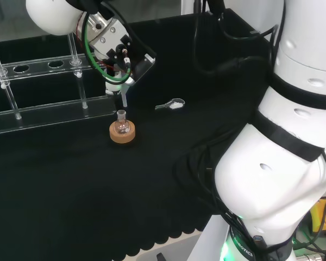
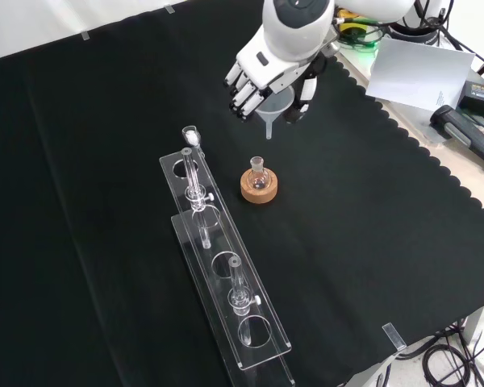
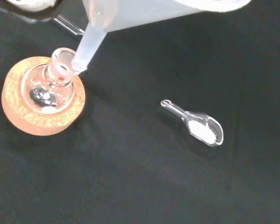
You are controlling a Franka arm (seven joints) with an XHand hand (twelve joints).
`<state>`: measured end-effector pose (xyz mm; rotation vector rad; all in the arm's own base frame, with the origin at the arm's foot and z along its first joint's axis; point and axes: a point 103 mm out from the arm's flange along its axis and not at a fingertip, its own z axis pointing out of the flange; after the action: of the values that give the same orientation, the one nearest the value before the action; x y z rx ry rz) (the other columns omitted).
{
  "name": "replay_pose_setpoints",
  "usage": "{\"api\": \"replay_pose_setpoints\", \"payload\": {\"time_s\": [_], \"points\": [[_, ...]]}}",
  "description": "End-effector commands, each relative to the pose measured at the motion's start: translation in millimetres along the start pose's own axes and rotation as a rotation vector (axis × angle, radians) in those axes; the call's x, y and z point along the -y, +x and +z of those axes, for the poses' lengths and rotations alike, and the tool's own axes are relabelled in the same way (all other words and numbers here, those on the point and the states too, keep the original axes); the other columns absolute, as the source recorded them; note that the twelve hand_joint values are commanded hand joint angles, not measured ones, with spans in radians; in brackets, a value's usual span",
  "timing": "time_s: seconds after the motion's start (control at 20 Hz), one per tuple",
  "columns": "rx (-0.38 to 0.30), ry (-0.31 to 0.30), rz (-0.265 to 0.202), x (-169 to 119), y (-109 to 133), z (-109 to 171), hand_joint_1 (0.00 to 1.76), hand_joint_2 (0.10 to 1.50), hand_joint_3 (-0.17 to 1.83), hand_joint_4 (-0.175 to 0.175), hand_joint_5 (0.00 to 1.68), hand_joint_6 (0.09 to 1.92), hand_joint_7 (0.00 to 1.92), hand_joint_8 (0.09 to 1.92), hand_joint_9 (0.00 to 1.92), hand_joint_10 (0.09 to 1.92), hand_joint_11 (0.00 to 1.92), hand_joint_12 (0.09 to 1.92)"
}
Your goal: Place the funnel on the round-bottom flask.
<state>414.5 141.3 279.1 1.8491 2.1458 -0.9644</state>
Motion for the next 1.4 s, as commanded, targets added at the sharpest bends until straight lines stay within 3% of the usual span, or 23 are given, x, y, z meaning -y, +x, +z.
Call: {"api": "replay_pose_setpoints", "payload": {"time_s": [0.05,0.7,0.85,1.15,1.4], "points": [[-0.022,-0.023,-0.009,-25.8,-2.5,2.9,0.89,0.69,0.62,-0.046,0.75,0.75,0.65,0.66,1.27,0.23,0.89,1.06],[-0.012,-0.013,0.004,-38.7,9.4,13.3,0.90,0.70,0.63,-0.050,0.76,0.75,0.66,0.66,1.28,0.22,0.90,1.05],[-0.015,-0.009,-0.005,-41.9,-3.4,23.1,0.90,0.70,0.63,-0.050,0.76,0.75,0.66,0.66,1.28,0.22,0.90,1.05],[-0.017,-0.011,-0.004,-42.7,11.9,21.9,0.90,0.70,0.63,-0.051,0.76,0.75,0.66,0.66,1.29,0.21,0.91,1.05],[-0.038,-0.017,-0.015,-45.6,-1.0,33.5,0.90,0.70,0.64,-0.051,0.76,0.75,0.66,0.66,1.29,0.20,0.91,1.04]]}}
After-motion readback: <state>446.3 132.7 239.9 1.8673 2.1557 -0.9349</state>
